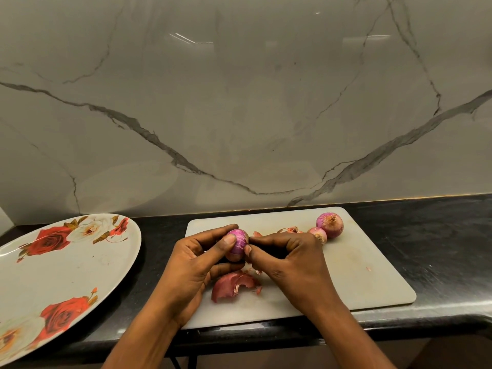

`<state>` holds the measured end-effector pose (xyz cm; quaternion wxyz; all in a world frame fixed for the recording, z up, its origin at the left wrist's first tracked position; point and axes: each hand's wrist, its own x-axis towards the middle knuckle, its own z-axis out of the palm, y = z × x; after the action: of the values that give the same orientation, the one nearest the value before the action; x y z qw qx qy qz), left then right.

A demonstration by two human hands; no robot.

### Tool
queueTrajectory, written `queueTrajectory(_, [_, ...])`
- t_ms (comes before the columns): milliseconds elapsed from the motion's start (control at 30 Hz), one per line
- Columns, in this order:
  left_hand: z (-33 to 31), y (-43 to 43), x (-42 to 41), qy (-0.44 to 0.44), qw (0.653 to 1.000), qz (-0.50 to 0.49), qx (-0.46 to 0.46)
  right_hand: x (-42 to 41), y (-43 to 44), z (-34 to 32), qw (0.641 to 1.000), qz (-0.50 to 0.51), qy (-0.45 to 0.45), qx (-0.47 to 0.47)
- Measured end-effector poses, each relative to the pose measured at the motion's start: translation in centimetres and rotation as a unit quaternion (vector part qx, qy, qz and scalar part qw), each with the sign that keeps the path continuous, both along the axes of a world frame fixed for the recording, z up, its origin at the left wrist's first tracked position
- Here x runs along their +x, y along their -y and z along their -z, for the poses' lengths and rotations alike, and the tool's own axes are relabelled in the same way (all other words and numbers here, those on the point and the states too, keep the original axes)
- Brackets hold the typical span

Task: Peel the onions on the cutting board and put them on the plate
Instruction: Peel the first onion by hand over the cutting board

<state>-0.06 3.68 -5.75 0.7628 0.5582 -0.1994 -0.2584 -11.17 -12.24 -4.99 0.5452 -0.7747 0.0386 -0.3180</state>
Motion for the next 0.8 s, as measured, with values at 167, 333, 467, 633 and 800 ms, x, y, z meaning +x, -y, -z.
queueTrajectory(167, [-0.04, -0.03, 0.02, -0.003, 1.000, 0.008, 0.000, -0.01, 0.01, -0.02, 1.000, 0.003, 0.003, -0.001])
queueTrajectory(333, [-0.09, -0.07, 0.03, -0.009, 1.000, 0.002, 0.000, -0.06, -0.09, 0.07, 1.000, -0.009, -0.001, 0.017])
queueTrajectory(467, [-0.09, -0.03, 0.11, -0.007, 1.000, 0.003, 0.003, -0.05, 0.02, 0.06, 1.000, -0.014, -0.005, 0.017])
queueTrajectory(633, [-0.26, -0.09, 0.09, -0.012, 1.000, 0.005, -0.005, -0.03, 0.01, 0.01, 1.000, -0.004, 0.002, -0.006])
queueTrajectory(800, [-0.19, -0.10, 0.06, -0.017, 1.000, 0.006, -0.006, -0.10, -0.11, -0.05, 1.000, -0.009, 0.002, 0.007])
